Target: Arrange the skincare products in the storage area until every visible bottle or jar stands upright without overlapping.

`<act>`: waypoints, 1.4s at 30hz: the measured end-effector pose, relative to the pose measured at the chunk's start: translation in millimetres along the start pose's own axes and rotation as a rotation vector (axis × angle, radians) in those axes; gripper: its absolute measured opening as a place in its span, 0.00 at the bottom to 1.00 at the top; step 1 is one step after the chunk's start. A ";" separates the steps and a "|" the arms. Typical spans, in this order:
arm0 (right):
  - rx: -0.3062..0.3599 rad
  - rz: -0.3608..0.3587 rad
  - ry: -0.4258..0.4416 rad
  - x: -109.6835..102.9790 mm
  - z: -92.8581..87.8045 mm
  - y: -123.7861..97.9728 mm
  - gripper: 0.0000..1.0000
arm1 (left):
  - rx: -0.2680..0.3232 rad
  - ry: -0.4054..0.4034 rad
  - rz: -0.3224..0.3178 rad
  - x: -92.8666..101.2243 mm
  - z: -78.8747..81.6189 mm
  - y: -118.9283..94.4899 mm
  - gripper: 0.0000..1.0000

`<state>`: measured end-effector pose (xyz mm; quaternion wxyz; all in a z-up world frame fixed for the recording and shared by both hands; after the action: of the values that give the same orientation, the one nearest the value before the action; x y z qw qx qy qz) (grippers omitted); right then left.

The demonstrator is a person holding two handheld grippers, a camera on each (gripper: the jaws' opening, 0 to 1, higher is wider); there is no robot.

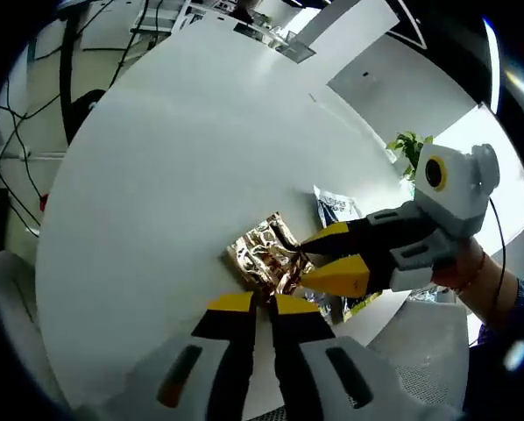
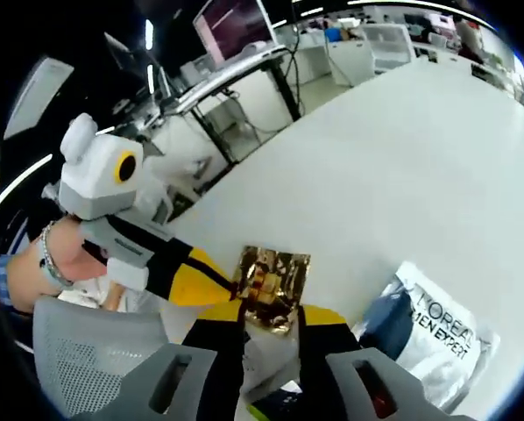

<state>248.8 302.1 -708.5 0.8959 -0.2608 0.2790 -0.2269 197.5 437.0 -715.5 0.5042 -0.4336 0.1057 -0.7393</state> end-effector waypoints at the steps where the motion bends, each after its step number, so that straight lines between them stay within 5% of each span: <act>1: 0.015 -0.007 -0.005 0.3 1.8 -2.6 0.11 | 0.011 0.018 0.008 -0.9 0.2 -1.0 0.01; 6: 0.055 -0.053 -0.042 1.6 3.5 -11.0 0.00 | 0.093 -0.005 -0.029 -2.6 0.6 -9.6 0.00; 13: 0.158 0.029 0.011 -10.5 9.5 -25.1 0.00 | 0.178 -0.029 -0.097 1.6 -0.2 -26.5 0.00; 18: 0.218 0.081 -0.018 -22.0 20.0 -47.8 0.00 | 0.313 -0.008 -0.194 13.9 14.7 -45.0 0.00; 24: 0.302 0.173 -0.060 -41.5 25.4 -71.1 0.00 | 0.343 0.099 -0.224 28.7 18.9 -62.2 0.00; 26: 0.342 0.228 -0.034 -49.2 28.4 -76.7 0.00 | 0.343 0.112 -0.277 38.3 18.6 -65.8 0.00; 35: 0.387 0.272 -0.033 -56.4 20.7 -90.6 0.00 | 0.370 0.127 -0.294 46.7 12.8 -76.5 0.00; 42: 0.429 0.292 -0.145 -59.1 10.1 -99.1 0.00 | 0.428 0.210 -0.290 58.7 11.1 -93.8 0.00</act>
<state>185.4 262.8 -619.9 0.9716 -0.0377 0.1944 -0.1299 137.7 435.0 -621.8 0.4595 -0.2491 -0.0644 -0.8501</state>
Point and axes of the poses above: the point that each gripper's makers call its tool centre point, and the gripper's own axes: y roughly forward along the fingers, x roughly to its right, z roughly out of its top, the point moved 8 cm from there along -y, roughly backward along the fingers, and after that the axes turned 13 degrees about x, right-handed, at the moved point
